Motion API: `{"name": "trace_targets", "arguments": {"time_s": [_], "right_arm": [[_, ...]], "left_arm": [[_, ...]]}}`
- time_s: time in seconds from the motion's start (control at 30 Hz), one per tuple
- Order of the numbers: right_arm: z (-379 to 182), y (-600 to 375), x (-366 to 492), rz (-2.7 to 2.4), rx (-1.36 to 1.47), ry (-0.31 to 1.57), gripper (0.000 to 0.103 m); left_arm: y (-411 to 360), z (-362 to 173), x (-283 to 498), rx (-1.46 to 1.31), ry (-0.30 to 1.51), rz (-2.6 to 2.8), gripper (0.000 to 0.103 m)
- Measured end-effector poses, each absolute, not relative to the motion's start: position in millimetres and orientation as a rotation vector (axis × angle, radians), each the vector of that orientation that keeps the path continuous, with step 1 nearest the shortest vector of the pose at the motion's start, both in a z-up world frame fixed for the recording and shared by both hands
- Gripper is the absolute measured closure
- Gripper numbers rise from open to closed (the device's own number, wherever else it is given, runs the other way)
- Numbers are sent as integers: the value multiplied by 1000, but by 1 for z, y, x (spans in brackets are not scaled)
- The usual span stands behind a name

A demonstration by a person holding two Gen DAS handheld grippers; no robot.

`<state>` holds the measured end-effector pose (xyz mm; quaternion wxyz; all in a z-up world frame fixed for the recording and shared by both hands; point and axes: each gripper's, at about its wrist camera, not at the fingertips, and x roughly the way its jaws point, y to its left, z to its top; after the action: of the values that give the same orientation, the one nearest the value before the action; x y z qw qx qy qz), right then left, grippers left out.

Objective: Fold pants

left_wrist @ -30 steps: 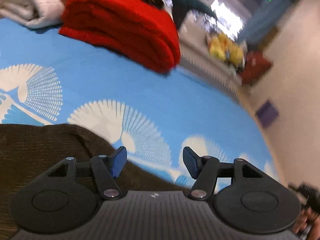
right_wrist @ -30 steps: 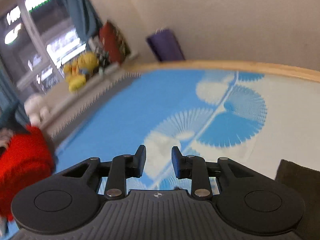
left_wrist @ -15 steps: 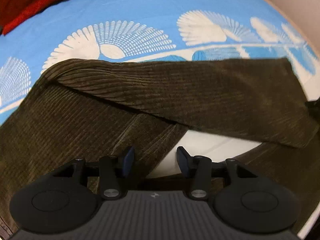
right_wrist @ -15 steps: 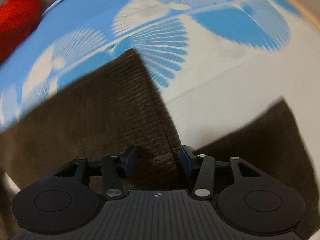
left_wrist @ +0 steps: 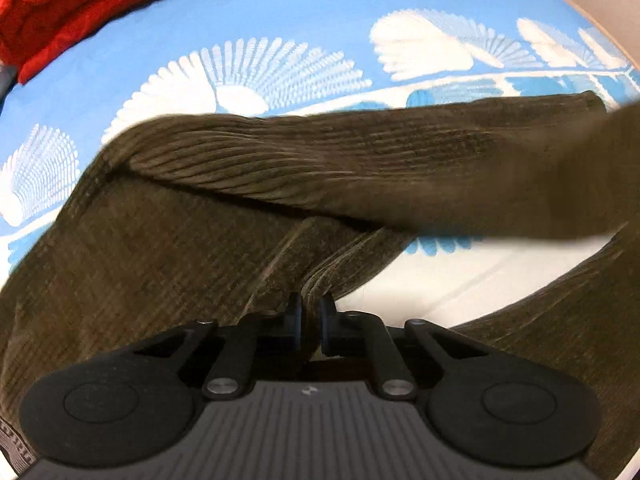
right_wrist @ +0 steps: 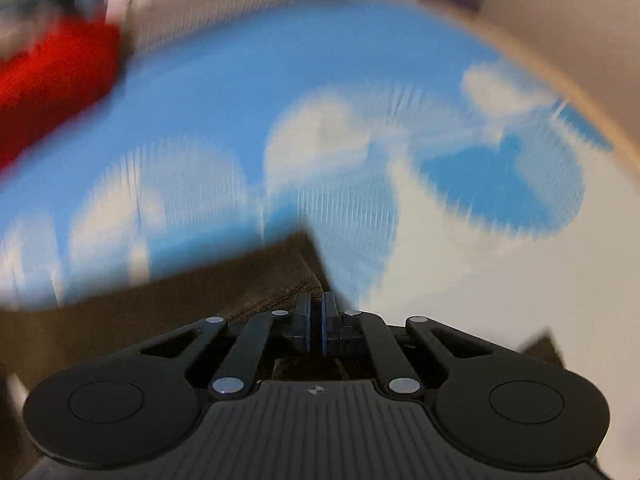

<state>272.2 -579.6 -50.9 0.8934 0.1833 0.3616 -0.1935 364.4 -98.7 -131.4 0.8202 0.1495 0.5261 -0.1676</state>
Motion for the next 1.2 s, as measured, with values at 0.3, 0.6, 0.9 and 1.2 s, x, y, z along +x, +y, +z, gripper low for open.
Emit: {"name": "trace_targets", "arguments": {"time_s": [0.3, 0.6, 0.9, 1.2], "right_arm": [[-87, -619, 272, -688, 437, 789, 87], [-106, -628, 260, -526, 804, 691, 59], [-145, -619, 297, -466, 1014, 713, 50], [-152, -619, 310, -525, 1066, 623, 85]], "left_arm": [[-98, -107, 325, 519, 1110, -667, 95], [-76, -86, 318, 511, 1075, -752, 94], [-109, -98, 328, 364, 1007, -764, 75], [-136, -139, 327, 435, 1058, -760, 75]]}}
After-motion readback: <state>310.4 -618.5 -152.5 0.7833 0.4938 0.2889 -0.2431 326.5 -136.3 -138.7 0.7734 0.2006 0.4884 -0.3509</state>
